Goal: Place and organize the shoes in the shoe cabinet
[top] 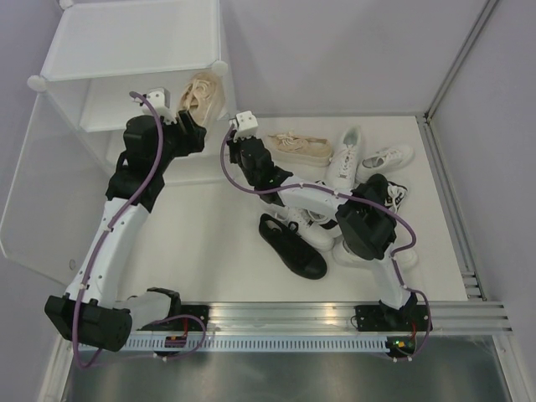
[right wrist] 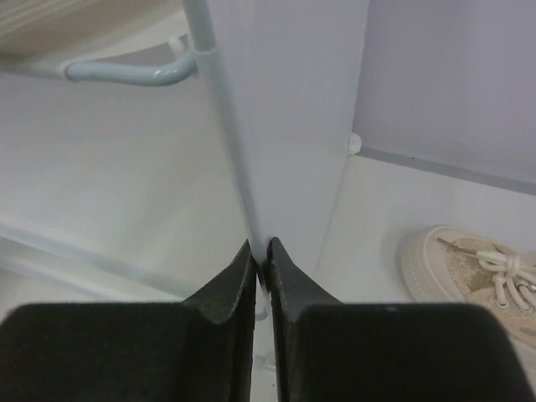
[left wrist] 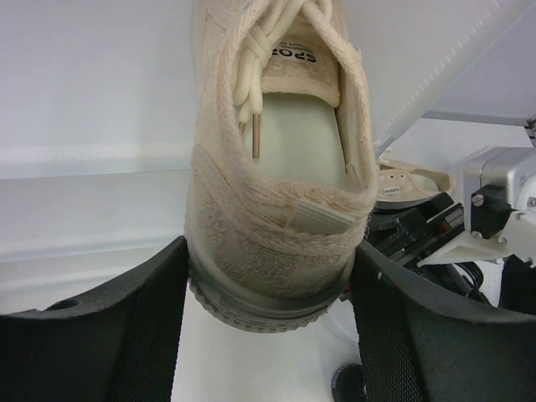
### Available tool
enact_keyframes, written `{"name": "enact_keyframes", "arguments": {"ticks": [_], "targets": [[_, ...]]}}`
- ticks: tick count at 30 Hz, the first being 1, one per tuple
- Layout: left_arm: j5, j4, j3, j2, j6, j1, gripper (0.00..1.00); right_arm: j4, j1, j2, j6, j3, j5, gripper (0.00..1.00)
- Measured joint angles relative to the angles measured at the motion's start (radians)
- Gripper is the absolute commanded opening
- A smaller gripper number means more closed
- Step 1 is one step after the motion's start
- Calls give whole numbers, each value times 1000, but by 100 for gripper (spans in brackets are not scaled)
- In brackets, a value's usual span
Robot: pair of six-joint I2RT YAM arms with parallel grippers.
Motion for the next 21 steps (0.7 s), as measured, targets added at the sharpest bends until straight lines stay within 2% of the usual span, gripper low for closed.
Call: {"name": "enact_keyframes", "arguments": {"ticks": [3, 12, 21], "targets": [[5, 7, 0, 4, 0, 0, 34, 0, -2, 12, -16, 13, 22, 1], [-1, 54, 47, 89, -25, -16, 29, -3, -1, 12, -32, 13, 23, 1], [-103, 106, 125, 205, -60, -53, 27, -7, -2, 10, -20, 12, 18, 1]]}}
